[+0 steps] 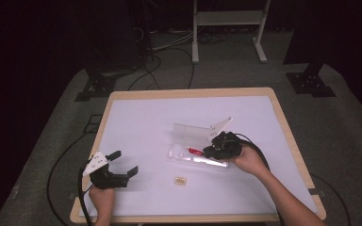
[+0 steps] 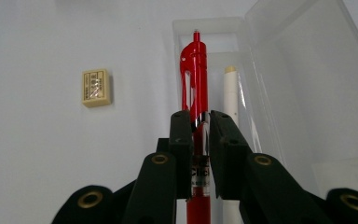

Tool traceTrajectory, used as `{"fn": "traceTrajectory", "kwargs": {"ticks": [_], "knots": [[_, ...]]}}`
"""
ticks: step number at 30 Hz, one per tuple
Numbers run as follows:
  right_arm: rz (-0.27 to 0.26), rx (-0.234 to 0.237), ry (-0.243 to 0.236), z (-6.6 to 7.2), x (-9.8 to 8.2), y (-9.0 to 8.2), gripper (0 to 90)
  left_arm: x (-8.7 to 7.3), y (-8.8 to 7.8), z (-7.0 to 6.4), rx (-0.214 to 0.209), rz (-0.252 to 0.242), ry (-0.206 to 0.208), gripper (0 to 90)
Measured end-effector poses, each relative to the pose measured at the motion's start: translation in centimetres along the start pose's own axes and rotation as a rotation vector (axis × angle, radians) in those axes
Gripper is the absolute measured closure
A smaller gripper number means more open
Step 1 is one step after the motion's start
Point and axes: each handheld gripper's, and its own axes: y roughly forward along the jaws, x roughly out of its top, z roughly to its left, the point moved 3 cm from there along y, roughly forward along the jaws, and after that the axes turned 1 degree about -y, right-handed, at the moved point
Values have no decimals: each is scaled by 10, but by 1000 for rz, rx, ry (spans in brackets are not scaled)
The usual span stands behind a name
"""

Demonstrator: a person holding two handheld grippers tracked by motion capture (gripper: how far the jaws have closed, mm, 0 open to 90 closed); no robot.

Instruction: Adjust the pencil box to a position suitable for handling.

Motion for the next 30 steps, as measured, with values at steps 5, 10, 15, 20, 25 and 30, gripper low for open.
{"fn": "traceTrajectory", "kwargs": {"ticks": [5, 10, 15, 20, 25, 30], "knots": [[3, 1, 4, -2, 3, 3, 792, 0, 0, 0, -1, -2, 0, 0], [13, 5, 4, -5, 2, 8, 792, 0, 0, 0, -1, -2, 0, 0], [20, 6, 5, -7, 2, 13, 792, 0, 0, 0, -1, -2, -1, 0], [25, 7, 5, -9, 2, 18, 792, 0, 0, 0, -1, -4, -4, 0], [31, 5, 0, -11, 2, 21, 792, 0, 0, 0, -1, -5, -3, 0], [32, 6, 9, -13, 1, 23, 792, 0, 0, 0, -1, -6, -4, 0]]}}
